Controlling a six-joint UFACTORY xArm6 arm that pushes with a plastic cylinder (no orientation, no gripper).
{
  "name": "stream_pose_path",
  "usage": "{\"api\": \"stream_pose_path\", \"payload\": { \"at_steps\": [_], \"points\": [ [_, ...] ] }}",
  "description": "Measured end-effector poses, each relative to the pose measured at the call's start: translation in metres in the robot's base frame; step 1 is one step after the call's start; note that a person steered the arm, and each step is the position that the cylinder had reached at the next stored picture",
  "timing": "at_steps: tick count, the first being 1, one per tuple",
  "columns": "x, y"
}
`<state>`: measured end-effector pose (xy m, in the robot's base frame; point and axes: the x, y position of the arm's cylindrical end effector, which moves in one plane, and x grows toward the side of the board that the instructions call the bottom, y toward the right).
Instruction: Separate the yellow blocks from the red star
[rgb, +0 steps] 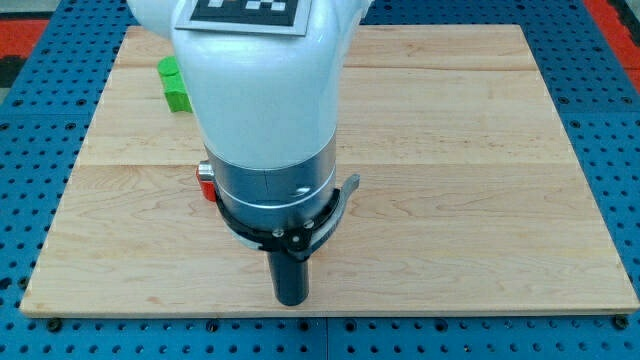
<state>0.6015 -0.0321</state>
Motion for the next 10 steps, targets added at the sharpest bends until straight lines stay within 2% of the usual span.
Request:
{"api": "stream_pose_path", "payload": {
  "at_steps": [2,4,5,7,10],
  "points": [
    [-0.029,0.0],
    [-0.036,0.001],
    [-0.036,0.023],
    [-0.044,-0.027],
    [-0.065,-0.011]
  ]
}}
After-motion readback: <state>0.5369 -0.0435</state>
